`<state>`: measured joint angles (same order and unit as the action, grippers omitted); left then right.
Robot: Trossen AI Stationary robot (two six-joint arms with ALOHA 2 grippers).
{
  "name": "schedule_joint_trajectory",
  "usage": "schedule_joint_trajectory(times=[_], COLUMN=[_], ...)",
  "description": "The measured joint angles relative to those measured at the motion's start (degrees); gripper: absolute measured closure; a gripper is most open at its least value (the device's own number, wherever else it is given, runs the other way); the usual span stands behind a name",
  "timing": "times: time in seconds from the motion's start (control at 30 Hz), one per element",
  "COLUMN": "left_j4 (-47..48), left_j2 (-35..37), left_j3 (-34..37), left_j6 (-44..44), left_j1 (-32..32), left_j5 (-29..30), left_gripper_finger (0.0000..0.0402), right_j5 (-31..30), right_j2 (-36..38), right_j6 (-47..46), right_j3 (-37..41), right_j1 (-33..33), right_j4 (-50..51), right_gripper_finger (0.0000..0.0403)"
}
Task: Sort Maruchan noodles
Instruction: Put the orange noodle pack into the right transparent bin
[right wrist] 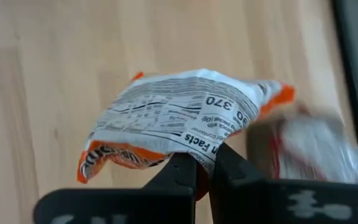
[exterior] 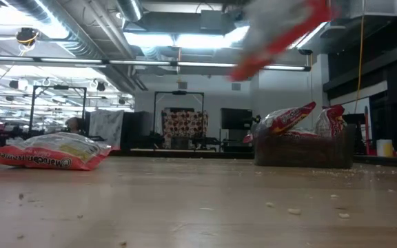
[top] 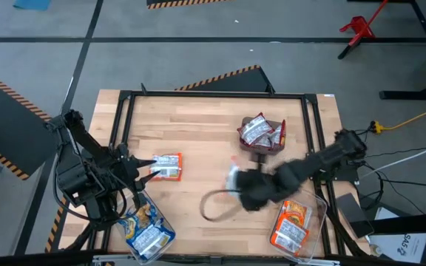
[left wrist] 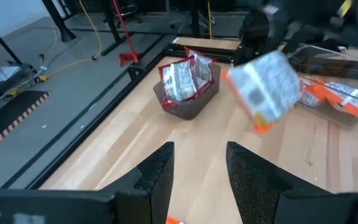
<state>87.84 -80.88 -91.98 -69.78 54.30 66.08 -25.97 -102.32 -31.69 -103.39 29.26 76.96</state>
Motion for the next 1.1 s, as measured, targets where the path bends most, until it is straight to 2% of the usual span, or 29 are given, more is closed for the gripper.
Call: schedule_joint_trajectory(times=[0.13,0.27,0.47,0.53,0.63,0.9,0.97,1.1], left_j4=[-0.01,-0.01,0.01,0.01,0.01,0.02,0.08,0.06], left_j2=[0.00,0.00,0.00,0.00,0.00,0.00,0.00,0.00], left_j3=[0.00,0.00,0.00,0.00,0.00,0.00,0.00,0.00], left_j6=[-0.06,-0.04,-0.02,-0.02,-0.02,-0.02,0.08,1.36], left_j1=[0.00,-0.02,-0.20,-0.24,-0.72,-1.89,-2.35,-3.03], left_j5=[1.07,2.33,3.72,3.72,3.65,3.66,3.70,3.70], left_gripper_finger=[0.0260,0.0260,0.0260,0.0260,0.0260,0.0260,0.0260,0.0260], right_j5=[-5.18,-7.92,-7.45,-5.07,1.59,18.78,21.35,22.06], right_j2=[2.20,5.24,8.96,10.13,12.28,17.12,17.99,18.73], right_j6=[-22.81,-39.61,-63.57,-68.11,-73.98,-85.30,-88.45,-92.59], right_j3=[0.00,3.22,12.35,15.08,18.94,23.90,25.07,26.44], right_j1=[9.68,19.23,29.39,32.03,35.86,44.41,46.57,48.09], right_j4=[13.28,12.77,13.07,13.05,13.02,13.10,12.95,13.13], right_gripper_finger=[0.0403,0.0403,0.0403,0.0403,0.0403,0.0403,0.0403,0.0403])
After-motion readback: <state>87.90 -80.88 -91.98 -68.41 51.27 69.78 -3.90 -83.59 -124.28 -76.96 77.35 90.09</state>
